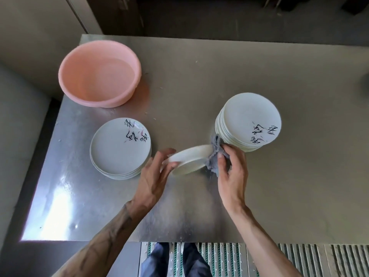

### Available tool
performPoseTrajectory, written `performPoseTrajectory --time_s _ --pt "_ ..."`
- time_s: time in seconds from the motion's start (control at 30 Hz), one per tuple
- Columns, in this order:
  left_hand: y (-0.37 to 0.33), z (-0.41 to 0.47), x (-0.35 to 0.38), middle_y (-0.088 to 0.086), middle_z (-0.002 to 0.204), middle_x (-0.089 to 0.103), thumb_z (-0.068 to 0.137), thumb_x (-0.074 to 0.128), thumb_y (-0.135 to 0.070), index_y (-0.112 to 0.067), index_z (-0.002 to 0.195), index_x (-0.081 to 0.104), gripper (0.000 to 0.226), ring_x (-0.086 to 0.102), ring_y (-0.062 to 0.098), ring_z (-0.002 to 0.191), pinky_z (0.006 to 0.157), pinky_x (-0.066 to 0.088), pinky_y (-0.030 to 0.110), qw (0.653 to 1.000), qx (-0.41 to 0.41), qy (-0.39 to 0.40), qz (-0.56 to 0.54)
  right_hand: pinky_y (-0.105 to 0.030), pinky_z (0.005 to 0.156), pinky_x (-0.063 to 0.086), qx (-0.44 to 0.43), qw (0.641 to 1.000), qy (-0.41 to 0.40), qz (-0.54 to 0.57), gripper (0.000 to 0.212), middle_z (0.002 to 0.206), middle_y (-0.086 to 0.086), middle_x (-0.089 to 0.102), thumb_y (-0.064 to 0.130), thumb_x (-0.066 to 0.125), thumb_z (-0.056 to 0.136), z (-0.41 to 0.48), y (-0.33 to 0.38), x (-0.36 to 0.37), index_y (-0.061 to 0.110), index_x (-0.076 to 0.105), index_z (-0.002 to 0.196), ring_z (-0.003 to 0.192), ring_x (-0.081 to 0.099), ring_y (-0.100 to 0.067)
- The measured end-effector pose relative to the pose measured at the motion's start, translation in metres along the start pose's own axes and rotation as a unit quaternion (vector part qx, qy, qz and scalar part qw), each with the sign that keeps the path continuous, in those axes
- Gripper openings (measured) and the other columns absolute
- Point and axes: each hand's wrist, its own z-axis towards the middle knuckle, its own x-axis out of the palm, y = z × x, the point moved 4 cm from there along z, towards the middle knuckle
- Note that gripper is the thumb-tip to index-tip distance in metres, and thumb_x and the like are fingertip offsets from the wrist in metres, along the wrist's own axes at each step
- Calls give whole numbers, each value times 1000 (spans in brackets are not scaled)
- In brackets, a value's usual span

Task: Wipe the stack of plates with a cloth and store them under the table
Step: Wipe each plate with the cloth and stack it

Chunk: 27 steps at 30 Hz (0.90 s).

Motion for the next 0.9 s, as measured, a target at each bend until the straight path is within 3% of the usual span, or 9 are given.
performPoseTrajectory --time_s 0.1,0.2,0.3,0.4,0.5,0.67,0.77,0.9 --pt "1 1 1 -25 115 62 106 52 -43 -37 132 52 27 62 2 99 81 45 12 998 -24 -8 -50 -13 97 42 -12 999 29 -11 28 121 5 59 4 58 102 3 -1 9 18 65 125 115 58 -13" --pt "15 -8 9 -27 126 59 99 61 -45 -31 139 48 44 61 4 109 89 52 29 992 -101 44 -61 -15 95 43 -1 995 94 -30 26 118 3 60 6 56 102 2 -13 24 14 65 125 112 58 -11" --pt "29 -18 19 -19 150 43 75 85 -56 -32 158 28 104 46 0 132 110 38 25 975 -150 158 -47 -21 94 47 34 986 151 -58 23 111 1 60 5 57 101 2 -26 40 14 67 120 106 59 -14" --pt "42 -25 21 -11 152 30 60 95 -57 -35 164 2 141 33 4 134 112 29 22 952 -151 266 5 -24 94 48 35 977 197 -78 25 108 7 57 6 58 99 3 -26 54 21 69 116 104 59 -12" --pt "54 -28 18 -13 140 29 60 97 -50 -40 162 -10 148 34 4 124 104 31 17 940 -120 316 46 -34 97 47 -32 959 250 -129 26 118 8 56 13 58 98 -2 -17 69 25 68 118 110 56 -13" --pt "63 -26 18 -9 131 36 59 97 -48 -52 152 0 135 43 10 114 105 47 34 944 -103 309 54 -33 94 49 -156 916 314 -194 27 131 4 53 22 63 98 -22 -7 82 25 66 124 112 55 -17" --pt "73 -32 17 -8 133 30 60 95 -52 -46 158 -17 149 44 18 116 104 46 31 931 -107 342 65 -40 100 48 -117 918 314 -213 30 134 0 55 19 63 98 -10 -25 69 20 66 128 118 56 -24" --pt "75 -33 22 -5 135 30 65 95 -48 -43 159 -13 143 47 22 116 105 53 37 930 -79 346 90 -40 103 46 -91 927 283 -230 31 131 -1 56 18 63 97 -14 -37 54 18 65 128 117 54 -25"
